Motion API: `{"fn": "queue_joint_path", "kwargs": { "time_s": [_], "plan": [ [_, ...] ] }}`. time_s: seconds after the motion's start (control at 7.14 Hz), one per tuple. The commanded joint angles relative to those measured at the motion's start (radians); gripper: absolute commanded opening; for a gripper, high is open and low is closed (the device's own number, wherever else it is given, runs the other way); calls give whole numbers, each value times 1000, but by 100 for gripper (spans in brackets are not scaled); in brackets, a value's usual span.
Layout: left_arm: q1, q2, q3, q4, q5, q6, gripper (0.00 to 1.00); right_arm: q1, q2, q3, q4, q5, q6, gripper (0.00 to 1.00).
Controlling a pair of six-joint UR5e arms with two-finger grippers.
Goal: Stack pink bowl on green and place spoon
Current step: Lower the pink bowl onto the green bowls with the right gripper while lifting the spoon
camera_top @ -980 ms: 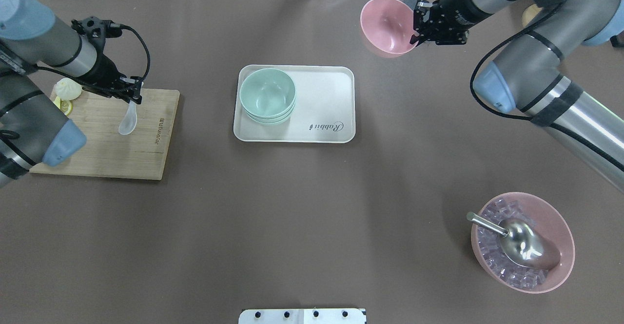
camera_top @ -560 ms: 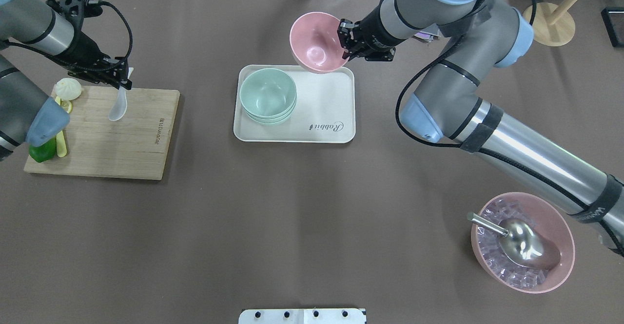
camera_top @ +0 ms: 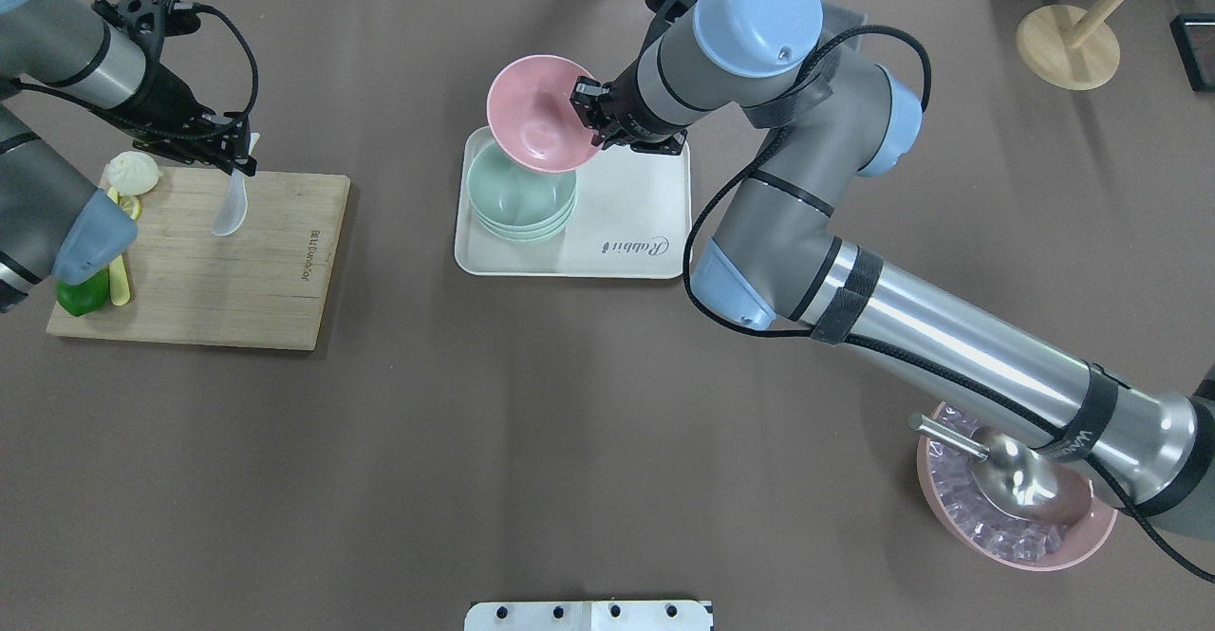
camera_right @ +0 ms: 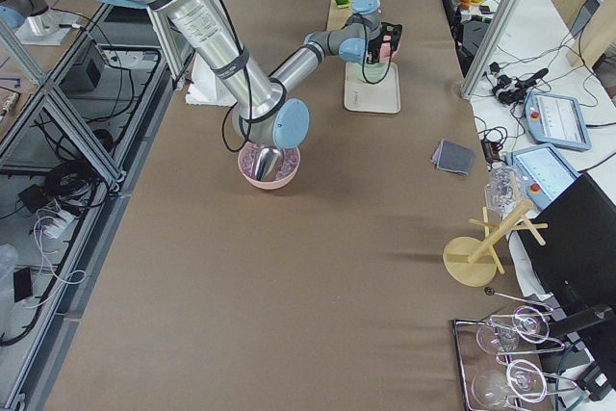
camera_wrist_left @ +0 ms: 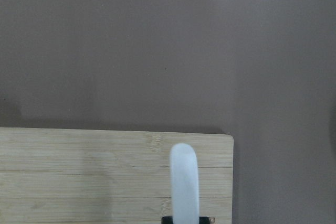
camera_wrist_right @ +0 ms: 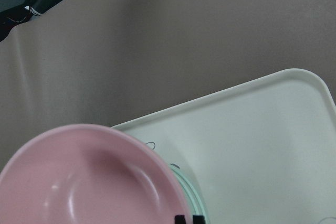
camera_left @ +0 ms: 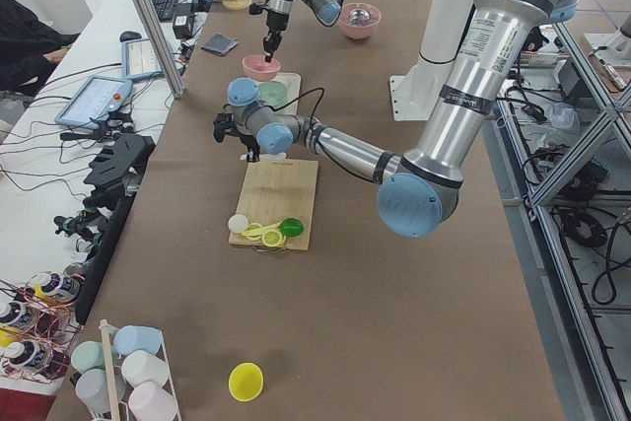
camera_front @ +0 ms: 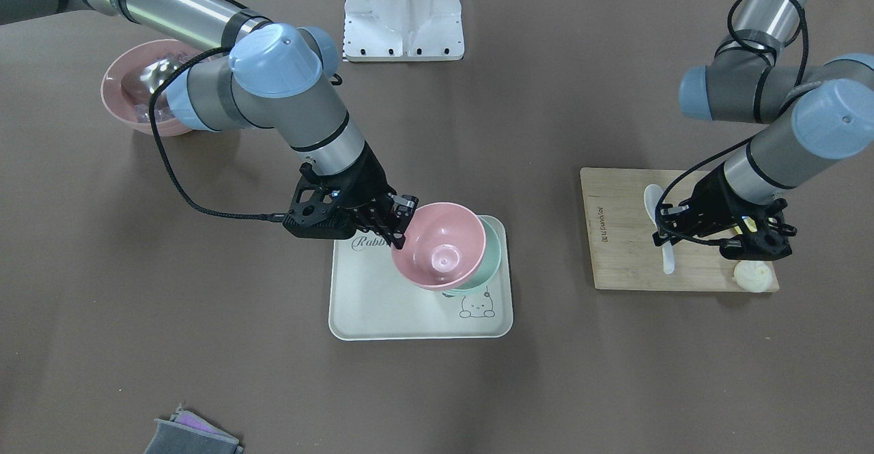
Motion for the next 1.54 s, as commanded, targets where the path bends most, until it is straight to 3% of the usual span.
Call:
{"fn": "queue_joint_path", "kwargs": {
  "time_s": [0.0,0.14,0.84,0.98,1.12,1.4],
  "plan": [
    [0,0,6,-2,0,0,0,-38,14,-33,44,-47,17,0],
    [0,0,4,-2,0,0,0,-60,14,-71,111,-75,56,0],
    [0,0,7,-2,0,0,0,-67,10,-72,118,-83,66,0],
    [0,0,9,-2,0,0,0,-67,10,-72,118,-83,68,28],
    [0,0,9,-2,0,0,0,-67,10,-72,118,-83,69,99],
    [2,-8,7,-2,-2,-1,0,-66,3,-58,120,-81,106,100]
  ]
}}
